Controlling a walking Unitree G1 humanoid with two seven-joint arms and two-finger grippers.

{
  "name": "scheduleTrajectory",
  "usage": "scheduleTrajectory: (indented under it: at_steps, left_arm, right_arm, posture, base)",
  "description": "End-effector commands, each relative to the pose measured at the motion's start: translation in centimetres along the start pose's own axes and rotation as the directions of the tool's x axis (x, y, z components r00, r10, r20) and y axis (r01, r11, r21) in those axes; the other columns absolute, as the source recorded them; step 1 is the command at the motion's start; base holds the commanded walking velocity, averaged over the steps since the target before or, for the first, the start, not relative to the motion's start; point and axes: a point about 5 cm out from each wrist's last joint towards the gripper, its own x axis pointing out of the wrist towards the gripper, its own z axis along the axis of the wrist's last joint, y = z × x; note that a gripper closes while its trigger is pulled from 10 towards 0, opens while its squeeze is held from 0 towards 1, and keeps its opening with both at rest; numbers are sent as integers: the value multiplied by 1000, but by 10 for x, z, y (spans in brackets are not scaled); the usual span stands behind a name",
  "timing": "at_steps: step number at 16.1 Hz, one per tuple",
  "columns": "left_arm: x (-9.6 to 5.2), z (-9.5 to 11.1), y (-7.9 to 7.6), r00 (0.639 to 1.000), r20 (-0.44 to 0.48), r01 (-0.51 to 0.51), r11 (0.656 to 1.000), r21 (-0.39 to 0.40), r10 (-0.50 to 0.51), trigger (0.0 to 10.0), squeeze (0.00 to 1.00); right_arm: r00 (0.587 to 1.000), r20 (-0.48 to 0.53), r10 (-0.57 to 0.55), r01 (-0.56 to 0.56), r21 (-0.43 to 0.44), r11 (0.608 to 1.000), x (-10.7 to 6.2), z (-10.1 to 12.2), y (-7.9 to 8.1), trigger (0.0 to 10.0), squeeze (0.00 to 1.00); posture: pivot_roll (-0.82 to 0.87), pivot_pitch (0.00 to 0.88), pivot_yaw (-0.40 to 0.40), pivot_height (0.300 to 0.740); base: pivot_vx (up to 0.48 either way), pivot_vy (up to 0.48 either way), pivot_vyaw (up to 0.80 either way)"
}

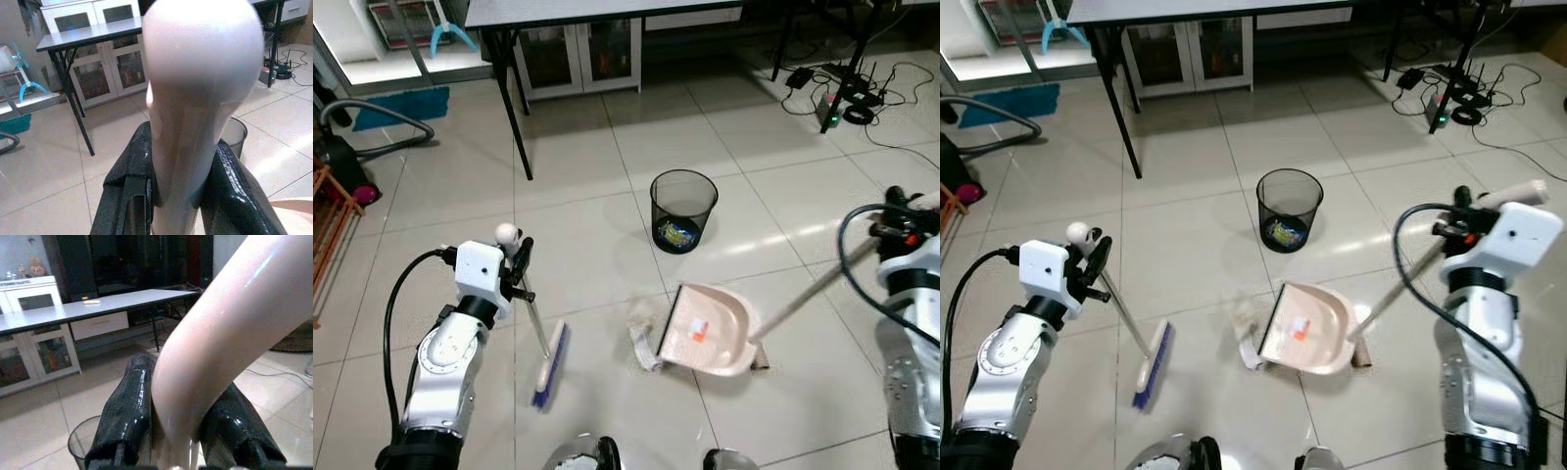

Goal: Sweep floor

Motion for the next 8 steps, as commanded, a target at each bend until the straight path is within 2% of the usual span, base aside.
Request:
scheduleTrajectory:
  at_steps: [1,3,4,5,8]
  left_arm:
    - [5,13,0,999,48,-9,1000,23,8,10000,0]
    - [10,16,-6,998,54,-14,1000,13,14,10000,0]
    - [12,17,-9,998,56,-15,1000,9,14,10000,0]
    - [14,18,-14,998,59,-11,1000,5,10,10000,0]
    - [22,14,-17,999,38,-39,999,30,38,10000,0]
  right_arm:
    - [998,65,-7,5,30,1000,5,19,-1,10000,0]
    - [998,61,-26,25,30,999,12,21,-4,10000,0]
    - [998,66,-12,12,3,1000,15,21,0,10000,0]
    - [997,56,51,-48,-69,997,18,18,12,10000,0]
    - [992,-22,128,-130,-154,980,14,-2,31,10000,0]
  posture:
    - [-46,24,86,740]
    - [-41,20,85,740]
    - [-42,22,85,740]
    - [-43,26,83,740]
    - [-44,11,75,740]
  base:
    - [0,0,0]
    - [0,0,0]
    - [0,0,0]
    - [0,0,0]
    - [0,0,0]
